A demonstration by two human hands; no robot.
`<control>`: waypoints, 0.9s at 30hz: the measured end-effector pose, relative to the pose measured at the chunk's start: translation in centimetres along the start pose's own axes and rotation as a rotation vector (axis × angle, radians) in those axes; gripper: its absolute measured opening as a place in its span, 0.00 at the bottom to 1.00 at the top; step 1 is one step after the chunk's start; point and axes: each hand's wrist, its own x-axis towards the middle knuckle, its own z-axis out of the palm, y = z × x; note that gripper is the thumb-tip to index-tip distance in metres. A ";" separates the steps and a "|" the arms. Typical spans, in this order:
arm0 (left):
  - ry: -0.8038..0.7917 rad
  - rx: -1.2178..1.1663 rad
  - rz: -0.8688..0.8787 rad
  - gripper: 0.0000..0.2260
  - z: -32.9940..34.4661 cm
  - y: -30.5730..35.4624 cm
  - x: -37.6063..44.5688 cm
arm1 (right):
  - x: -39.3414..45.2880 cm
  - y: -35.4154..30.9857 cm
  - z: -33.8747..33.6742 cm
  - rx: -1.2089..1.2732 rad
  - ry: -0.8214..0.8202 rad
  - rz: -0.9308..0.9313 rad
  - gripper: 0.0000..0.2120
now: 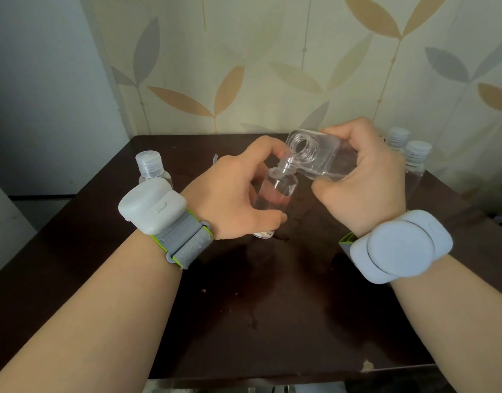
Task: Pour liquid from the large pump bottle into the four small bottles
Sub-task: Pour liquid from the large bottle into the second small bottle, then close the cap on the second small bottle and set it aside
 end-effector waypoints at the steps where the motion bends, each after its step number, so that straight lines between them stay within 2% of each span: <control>1: 0.015 -0.005 0.006 0.23 0.0 0.0 0.0 | 0.0 0.0 0.0 0.017 -0.005 0.001 0.20; 6: 0.115 0.014 0.004 0.22 0.9 0.6 -0.1 | 0.0 0.1 0.2 0.020 0.005 0.025 0.20; 12: 0.337 0.053 -0.070 0.21 1.2 0.9 -0.1 | 0.5 1.2 0.3 0.139 0.060 0.201 0.20; 14: 0.368 0.083 -0.087 0.22 1.4 1.0 -0.1 | 0.6 1.5 0.4 0.136 0.057 0.222 0.22; 27: 0.201 0.141 -0.068 0.22 1.9 0.2 0.2 | 0.7 2.3 0.9 0.119 0.019 0.300 0.23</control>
